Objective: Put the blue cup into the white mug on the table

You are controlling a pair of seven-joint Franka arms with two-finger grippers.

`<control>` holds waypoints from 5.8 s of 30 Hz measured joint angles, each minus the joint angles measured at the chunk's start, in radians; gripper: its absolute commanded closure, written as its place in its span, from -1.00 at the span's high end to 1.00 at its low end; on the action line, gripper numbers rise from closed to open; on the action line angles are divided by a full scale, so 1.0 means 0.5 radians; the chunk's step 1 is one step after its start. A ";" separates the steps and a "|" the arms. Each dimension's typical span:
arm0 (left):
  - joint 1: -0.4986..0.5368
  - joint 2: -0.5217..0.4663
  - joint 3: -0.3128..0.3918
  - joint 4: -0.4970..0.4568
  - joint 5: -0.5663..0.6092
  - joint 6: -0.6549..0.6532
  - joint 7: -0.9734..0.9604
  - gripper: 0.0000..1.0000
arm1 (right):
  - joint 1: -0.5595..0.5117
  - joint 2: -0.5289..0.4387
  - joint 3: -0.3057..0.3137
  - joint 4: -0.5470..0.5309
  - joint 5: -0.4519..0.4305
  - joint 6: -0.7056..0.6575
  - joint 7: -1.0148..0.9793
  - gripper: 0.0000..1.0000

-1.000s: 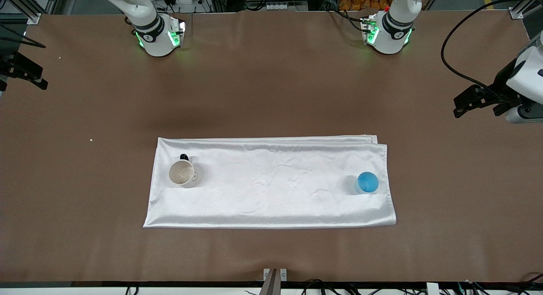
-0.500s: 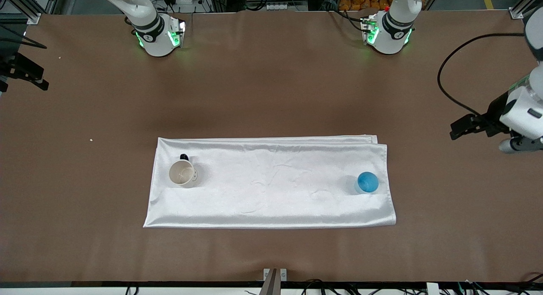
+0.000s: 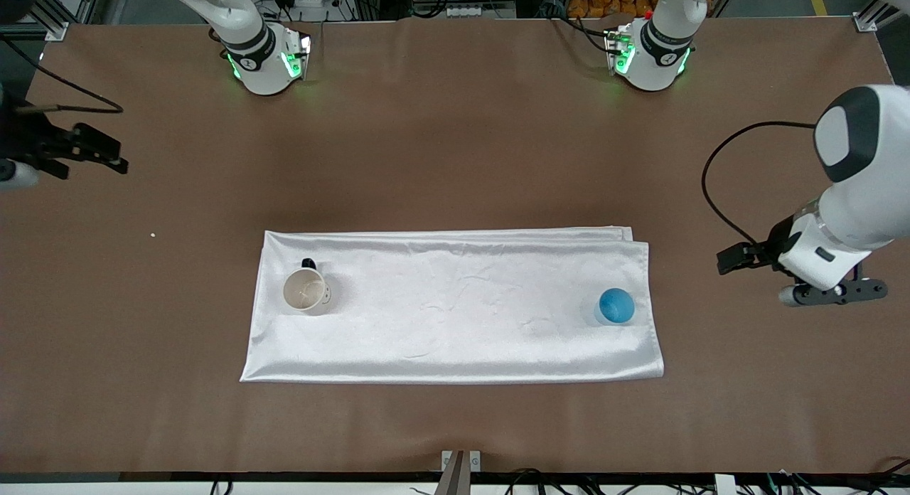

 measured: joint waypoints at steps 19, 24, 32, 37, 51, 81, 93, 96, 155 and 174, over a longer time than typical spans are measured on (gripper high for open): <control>-0.094 0.319 -0.017 -0.006 0.000 0.316 0.002 1.00 | 0.366 0.144 0.003 -0.663 0.044 0.712 0.060 1.00; -0.140 0.406 -0.018 -0.007 0.000 0.422 -0.014 1.00 | 0.445 0.285 0.004 -0.669 0.045 0.818 0.150 1.00; -0.161 0.528 -0.018 -0.008 0.000 0.543 -0.042 1.00 | 0.574 0.500 0.005 -0.669 0.045 1.070 0.382 1.00; -0.190 0.574 -0.019 -0.008 0.000 0.571 -0.090 1.00 | 0.628 0.617 0.005 -0.668 0.045 1.205 0.506 1.00; -0.280 0.670 -0.014 -0.016 0.000 0.714 -0.205 1.00 | 0.655 0.817 0.000 -0.666 0.045 1.521 0.561 1.00; -0.277 0.728 -0.011 -0.110 0.000 0.845 -0.205 -1.00 | 0.661 1.091 0.000 -0.495 0.045 1.813 0.563 -0.96; -0.266 0.704 -0.010 -0.105 -0.006 0.860 -0.205 -1.00 | 0.699 1.091 0.002 -0.488 0.045 1.813 0.565 -1.00; -0.259 0.688 -0.009 -0.103 -0.006 0.862 -0.205 -1.00 | 0.718 1.091 0.002 -0.483 0.045 1.812 0.572 -1.00; -0.389 0.024 -0.497 -0.201 -0.006 0.169 -0.900 -1.00 | 2.141 0.820 0.007 -0.770 -0.187 1.866 2.311 -1.00; -0.521 0.085 -0.498 -0.218 0.019 0.210 -1.063 -1.00 | 2.243 0.820 0.007 -0.796 -0.197 1.866 2.559 0.93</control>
